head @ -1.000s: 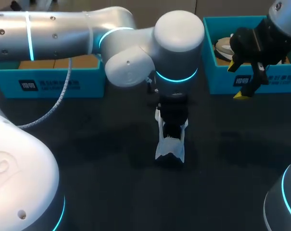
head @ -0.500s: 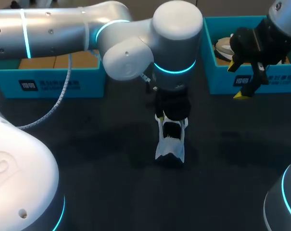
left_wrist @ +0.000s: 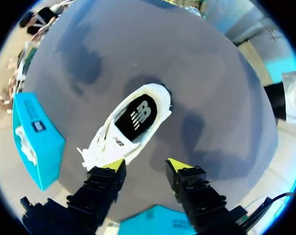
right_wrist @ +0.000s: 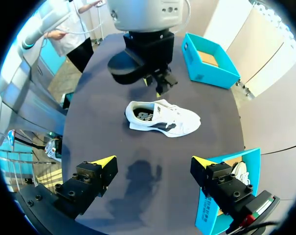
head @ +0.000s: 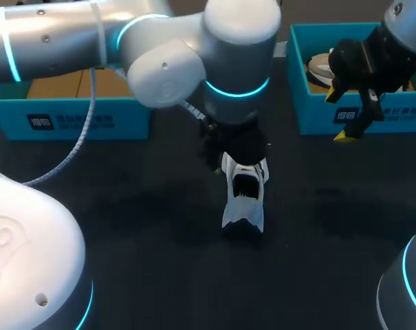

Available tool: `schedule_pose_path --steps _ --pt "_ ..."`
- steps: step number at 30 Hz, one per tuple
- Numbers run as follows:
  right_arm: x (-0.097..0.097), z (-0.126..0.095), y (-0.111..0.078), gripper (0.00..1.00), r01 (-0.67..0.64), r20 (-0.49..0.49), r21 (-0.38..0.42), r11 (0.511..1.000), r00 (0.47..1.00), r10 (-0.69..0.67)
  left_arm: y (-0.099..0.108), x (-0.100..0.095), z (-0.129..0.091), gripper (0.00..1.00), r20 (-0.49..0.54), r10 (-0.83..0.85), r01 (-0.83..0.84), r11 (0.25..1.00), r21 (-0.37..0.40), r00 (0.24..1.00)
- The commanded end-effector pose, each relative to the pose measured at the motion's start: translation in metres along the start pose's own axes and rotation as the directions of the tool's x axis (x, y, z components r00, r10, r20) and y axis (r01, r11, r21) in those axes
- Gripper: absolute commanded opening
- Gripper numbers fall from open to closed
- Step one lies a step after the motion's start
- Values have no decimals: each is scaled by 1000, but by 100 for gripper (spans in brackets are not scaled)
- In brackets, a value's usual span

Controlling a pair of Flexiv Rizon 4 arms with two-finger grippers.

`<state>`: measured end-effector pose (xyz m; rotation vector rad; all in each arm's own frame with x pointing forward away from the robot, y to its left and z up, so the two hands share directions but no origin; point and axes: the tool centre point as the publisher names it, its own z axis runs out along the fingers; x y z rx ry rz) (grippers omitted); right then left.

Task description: Take the shoe out of the shoebox, open the shoe tongue, remove and reinsert the insole, then place the shoe into the shoebox

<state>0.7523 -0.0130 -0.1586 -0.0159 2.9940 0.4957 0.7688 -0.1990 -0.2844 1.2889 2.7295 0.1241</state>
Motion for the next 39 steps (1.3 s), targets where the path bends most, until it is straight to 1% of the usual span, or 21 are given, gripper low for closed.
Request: schedule_pose_path --steps 1,2,4,5,6,24,25,26,29,31,33,36,38,39 --pt "-1 1 0 100 0 -2 3 1000 1000 0 8 23 -3 69 34 -35 35 999 7 999" --pt "-1 1 0 100 0 -2 3 1000 1000 0 8 26 -4 76 34 -42 42 999 5 999" --pt "-1 1 0 100 0 -2 3 1000 1000 0 7 31 -5 85 28 -50 50 999 3 998" --pt "-1 1 0 100 0 -2 3 1000 1000 0 7 31 -5 98 28 -50 50 999 3 998" --pt "-1 1 0 100 0 -2 3 1000 1000 0 7 31 -5 100 28 -50 50 999 3 998" --pt "-1 1 0 100 0 -2 3 1000 1000 0 7 31 -5 100 28 -50 50 999 3 998" --pt "-1 1 0 100 0 -2 3 1000 1000 0 8 32 -8 100 31 -91 90 996 18 995" --pt "-1 1 0 100 0 -2 3 1000 1000 0 8 33 -10 100 41 -118 117 993 13 992" --pt "-1 1 0 100 0 -2 3 1000 1000 0 4 36 -13 100 17 -234 234 972 -4 972" --pt "-1 1 0 100 0 -2 3 1000 1000 0 0 39 -12 100 25 -286 287 957 -48 958" --pt "-1 1 0 100 0 -2 3 1000 1000 0 -3 42 -11 100 27 -329 330 941 -76 944" --pt "-1 1 0 100 0 -2 3 1000 1000 0 -7 45 -12 100 50 -393 396 913 -98 918" --pt "-1 1 0 100 0 -2 3 1000 1000 0 -11 47 -13 100 44 -426 429 900 -74 903" --pt "-1 1 0 100 0 -2 3 1000 1000 0 -13 47 -14 100 43 -442 444 893 -76 896"
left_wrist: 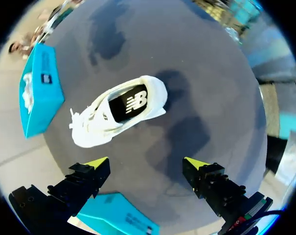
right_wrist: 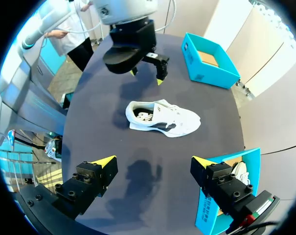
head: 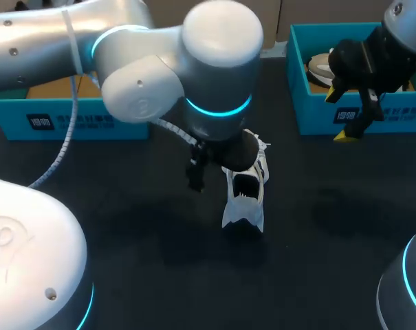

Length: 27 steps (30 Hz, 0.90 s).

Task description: Take the shoe out of the shoebox, open the shoe tongue, remove and reinsert the insole, then place the shoe into the shoebox

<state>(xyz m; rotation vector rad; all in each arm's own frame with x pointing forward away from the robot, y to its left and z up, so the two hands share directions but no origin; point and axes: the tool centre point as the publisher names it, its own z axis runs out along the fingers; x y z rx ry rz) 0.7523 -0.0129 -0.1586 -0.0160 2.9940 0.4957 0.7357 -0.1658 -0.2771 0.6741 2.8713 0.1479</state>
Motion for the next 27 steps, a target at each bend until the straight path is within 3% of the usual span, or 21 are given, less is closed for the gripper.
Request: schedule_pose_path --steps 1,17,27 --pt "-1 1 0 100 0 -2 3 1000 1000 0 -13 6 -4 100 2 -60 60 998 -16 998" --pt "-1 1 0 100 0 -2 3 1000 1000 0 -68 15 20 100 56 -186 181 979 95 981" --pt "-1 1 0 100 0 -2 3 1000 1000 0 -93 19 42 100 77 -284 276 956 100 956"
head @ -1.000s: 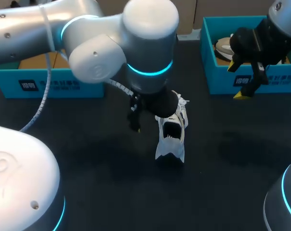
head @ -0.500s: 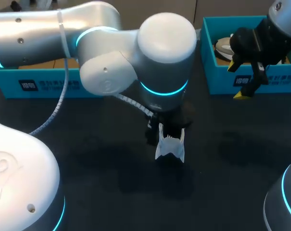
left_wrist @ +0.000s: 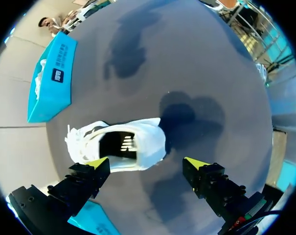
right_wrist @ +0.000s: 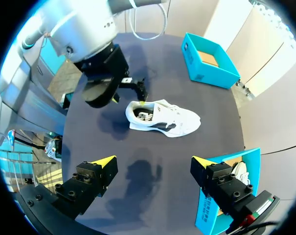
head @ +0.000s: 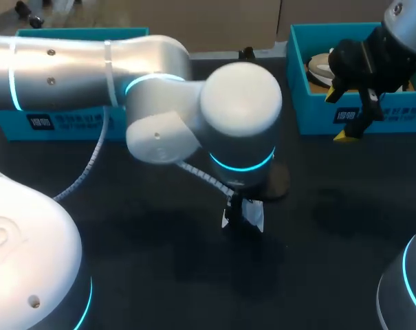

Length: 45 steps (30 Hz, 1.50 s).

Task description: Take the shoe out of the shoebox, open the shoe tongue, remove and reinsert the insole, then place the shoe into the shoebox

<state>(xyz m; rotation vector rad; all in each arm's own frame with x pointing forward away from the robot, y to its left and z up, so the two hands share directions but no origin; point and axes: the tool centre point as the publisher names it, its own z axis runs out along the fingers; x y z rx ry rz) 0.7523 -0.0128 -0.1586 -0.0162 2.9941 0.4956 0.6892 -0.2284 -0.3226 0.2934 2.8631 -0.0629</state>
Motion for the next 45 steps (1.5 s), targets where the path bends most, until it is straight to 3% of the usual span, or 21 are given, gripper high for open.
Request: schedule_pose_path --steps 1,14,25,27,28,30,32,39,42,45 --pt "-1 1 0 100 0 -2 3 1000 1000 0 -10 4 15 100 4 -25 25 1000 -16 1000" --pt "-1 1 0 100 0 -2 3 1000 1000 0 -20 12 53 100 -6 -60 60 998 -23 998" --pt "-1 1 0 100 0 -2 3 1000 1000 0 -14 16 68 100 -37 -92 91 995 -34 995" --pt "-1 1 0 100 0 -2 3 1000 1000 0 -12 17 69 94 -46 -99 98 995 -35 994" --pt "-1 1 0 100 0 -2 3 1000 1000 0 -11 17 70 80 -52 -104 103 994 -35 993" --pt "-1 1 0 100 0 -2 3 1000 1000 0 -10 18 71 67 -64 -109 107 994 -31 992" --pt "-1 1 0 100 0 -2 3 1000 1000 0 -9 19 71 46 -69 -111 109 994 -31 991" --pt "-1 1 0 100 0 -2 3 1000 1000 0 -10 24 69 25 -109 -107 105 994 -22 988" --pt "-1 1 0 100 0 -2 3 1000 1000 0 -11 27 71 0 -147 -109 108 994 -17 983" --pt "-1 1 0 100 0 -2 3 1000 1000 0 -11 28 71 0 -176 -110 110 994 -11 978"
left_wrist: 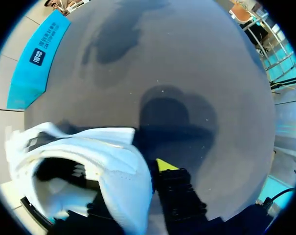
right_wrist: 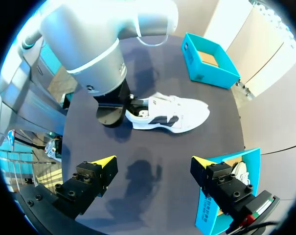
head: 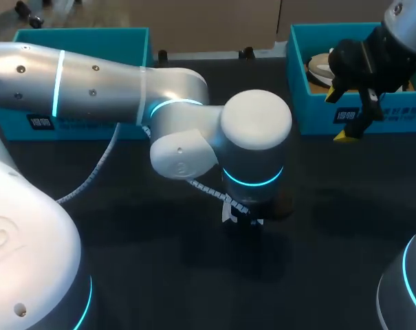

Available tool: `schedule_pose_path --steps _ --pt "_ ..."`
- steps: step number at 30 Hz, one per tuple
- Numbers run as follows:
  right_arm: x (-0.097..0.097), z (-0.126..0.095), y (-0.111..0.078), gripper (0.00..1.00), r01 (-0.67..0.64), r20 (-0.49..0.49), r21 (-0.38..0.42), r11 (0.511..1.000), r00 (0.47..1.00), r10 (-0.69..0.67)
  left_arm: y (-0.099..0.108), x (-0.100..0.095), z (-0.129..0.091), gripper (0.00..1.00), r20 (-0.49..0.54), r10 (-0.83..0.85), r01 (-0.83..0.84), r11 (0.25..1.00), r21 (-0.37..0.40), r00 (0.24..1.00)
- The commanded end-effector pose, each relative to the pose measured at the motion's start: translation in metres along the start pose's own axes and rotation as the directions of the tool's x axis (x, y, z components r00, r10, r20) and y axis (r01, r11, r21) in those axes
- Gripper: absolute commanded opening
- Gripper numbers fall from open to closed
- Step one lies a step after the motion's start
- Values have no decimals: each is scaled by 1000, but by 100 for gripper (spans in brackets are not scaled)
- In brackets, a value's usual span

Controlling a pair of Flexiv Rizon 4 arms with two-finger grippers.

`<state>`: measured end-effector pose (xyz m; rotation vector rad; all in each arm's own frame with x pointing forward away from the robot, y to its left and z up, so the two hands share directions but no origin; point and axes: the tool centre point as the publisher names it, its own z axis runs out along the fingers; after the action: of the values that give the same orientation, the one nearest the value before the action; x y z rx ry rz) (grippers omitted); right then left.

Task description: Take the shoe out of the shoebox, open the shoe tongue, remove and reinsert the insole, then place the shoe into the shoebox

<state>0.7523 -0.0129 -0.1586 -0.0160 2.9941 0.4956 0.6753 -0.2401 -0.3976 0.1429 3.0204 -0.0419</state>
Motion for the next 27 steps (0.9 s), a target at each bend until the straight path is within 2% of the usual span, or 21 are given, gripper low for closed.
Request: schedule_pose_path --steps 1,6,14,17,20,27 --pt "-1 1 0 100 0 -2 3 1000 1000 0 2 -2 1 0 -38 2 -1 1000 14 999" --pt "-1 1 0 100 0 -2 3 1000 1000 0 4 -1 -5 0 -59 2 -1 1000 18 998" --pt "-1 1 0 100 0 -2 3 1000 1000 0 12 -10 -33 0 -134 -31 29 1000 -12 990" --pt "-1 1 0 100 0 -2 3 1000 1000 0 16 -13 -44 0 -171 -53 44 998 -55 984" --pt "-1 1 0 100 0 -2 3 1000 1000 0 21 -18 -53 0 -219 -72 61 996 -58 973" --pt "-1 1 0 100 0 -2 3 1000 1000 0 32 -25 -82 0 -225 -66 56 997 -50 972"
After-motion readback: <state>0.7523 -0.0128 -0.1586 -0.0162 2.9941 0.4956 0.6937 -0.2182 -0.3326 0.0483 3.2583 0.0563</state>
